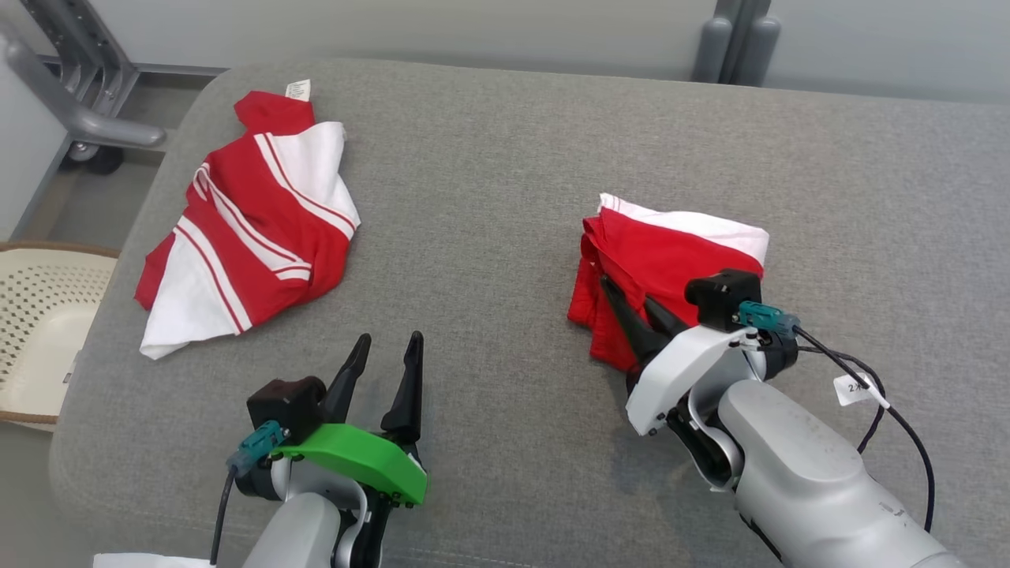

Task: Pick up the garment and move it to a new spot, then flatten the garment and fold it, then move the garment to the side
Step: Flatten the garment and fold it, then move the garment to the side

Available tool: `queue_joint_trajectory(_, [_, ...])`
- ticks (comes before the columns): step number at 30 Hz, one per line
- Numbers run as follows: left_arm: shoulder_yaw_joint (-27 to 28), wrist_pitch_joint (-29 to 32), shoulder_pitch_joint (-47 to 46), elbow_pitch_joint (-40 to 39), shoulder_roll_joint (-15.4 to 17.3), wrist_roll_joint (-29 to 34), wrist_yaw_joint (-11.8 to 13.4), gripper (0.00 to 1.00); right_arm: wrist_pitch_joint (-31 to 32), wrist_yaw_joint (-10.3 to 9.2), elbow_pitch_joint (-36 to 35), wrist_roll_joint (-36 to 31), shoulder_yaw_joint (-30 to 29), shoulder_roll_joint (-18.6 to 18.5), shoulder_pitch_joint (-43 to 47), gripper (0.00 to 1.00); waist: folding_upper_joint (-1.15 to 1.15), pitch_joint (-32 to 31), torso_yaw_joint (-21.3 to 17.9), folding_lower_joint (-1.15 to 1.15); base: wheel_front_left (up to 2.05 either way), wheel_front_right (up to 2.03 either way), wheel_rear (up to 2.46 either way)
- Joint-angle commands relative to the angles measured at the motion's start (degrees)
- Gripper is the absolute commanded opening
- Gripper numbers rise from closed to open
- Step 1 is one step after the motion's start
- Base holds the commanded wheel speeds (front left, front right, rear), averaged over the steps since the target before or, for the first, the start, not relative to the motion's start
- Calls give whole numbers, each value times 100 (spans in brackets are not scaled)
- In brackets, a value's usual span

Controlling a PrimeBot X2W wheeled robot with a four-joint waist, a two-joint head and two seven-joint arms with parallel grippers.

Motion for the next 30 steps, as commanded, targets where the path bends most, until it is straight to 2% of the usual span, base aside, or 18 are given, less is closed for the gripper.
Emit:
queue_joint_trajectory(1, [22, -2, 57, -11, 26, 29, 14, 100, -1, -2, 78, 50, 2, 12, -55, 88, 0, 9, 125, 0, 0, 0, 0])
queue_joint_trajectory(2, [36, -2, 69, -12, 25, 38, 14, 100, -1, -2, 120, 110, 14, 50, -63, 100, 0, 13, 139, 0, 0, 0, 0])
queue_joint_trajectory(6, [101, -2, 109, -49, 25, 40, 60, 100, -1, -2, -116, 221, -151, 30, -63, 100, 0, 22, 99, 0, 0, 0, 0])
queue_joint_trajectory(12, [196, -2, 124, -93, 26, 101, 70, 100, 0, -2, -836, 165, -1272, -167, 384, 100, 0, 32, -132, 0, 0, 0, 0])
queue_joint_trajectory(15, [167, -2, 56, -138, 28, 60, 70, 100, -1, -2, -646, 122, -1774, -252, 761, 100, 0, 61, -205, 0, 0, 0, 0])
queue_joint_trajectory(20, [134, -2, -14, -198, 27, 49, 89, 100, -1, -2, -268, 59, -1948, -290, 972, 100, 0, 131, -204, 0, 0, 0, 0])
queue_joint_trajectory(30, [83, -2, -118, -238, 27, 95, 75, 100, 0, -2, 430, 161, -2156, -82, 783, 100, 0, 326, 86, 0, 0, 0, 0])
